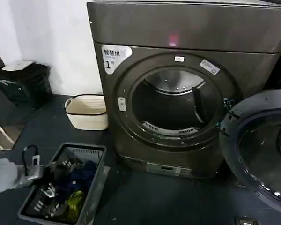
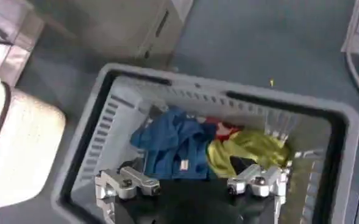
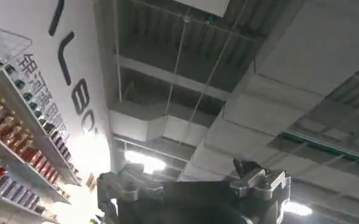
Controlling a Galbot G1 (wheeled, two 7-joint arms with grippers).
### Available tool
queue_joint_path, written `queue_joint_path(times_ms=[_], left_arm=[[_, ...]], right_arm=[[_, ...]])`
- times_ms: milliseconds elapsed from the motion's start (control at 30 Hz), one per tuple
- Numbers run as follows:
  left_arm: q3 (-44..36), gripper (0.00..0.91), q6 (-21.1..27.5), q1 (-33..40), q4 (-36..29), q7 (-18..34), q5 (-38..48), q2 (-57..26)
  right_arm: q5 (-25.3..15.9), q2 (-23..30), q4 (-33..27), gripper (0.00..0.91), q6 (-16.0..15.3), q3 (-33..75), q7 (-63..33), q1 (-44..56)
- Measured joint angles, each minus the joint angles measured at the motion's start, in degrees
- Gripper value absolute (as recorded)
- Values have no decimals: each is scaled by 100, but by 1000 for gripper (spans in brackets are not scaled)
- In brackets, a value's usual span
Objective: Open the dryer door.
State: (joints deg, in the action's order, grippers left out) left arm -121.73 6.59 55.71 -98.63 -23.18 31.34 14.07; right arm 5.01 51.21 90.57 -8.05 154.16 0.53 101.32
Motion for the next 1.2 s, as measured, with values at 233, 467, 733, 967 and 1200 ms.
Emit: queue_joint_path(times_ms=[233, 467, 733, 967, 1200], left_arm=[[-527, 907, -113, 520, 162, -48, -58, 1], [-650, 907, -59, 629, 34, -44, -67, -59], [-743, 907, -36, 716, -7, -123, -118, -45], [-755, 907, -79, 751, 32, -84, -125, -44], [-834, 907, -161, 862, 56, -172, -275, -41]], right_arm=[[-2, 9, 47, 907, -6, -38, 3, -13], [3, 32, 58, 907, -15, -25, 6, -7], [11, 55, 64, 907, -15, -20, 9, -2], [10, 55, 64, 907, -14, -47, 9, -30], [9, 32, 48, 907, -13, -26, 13, -40]])
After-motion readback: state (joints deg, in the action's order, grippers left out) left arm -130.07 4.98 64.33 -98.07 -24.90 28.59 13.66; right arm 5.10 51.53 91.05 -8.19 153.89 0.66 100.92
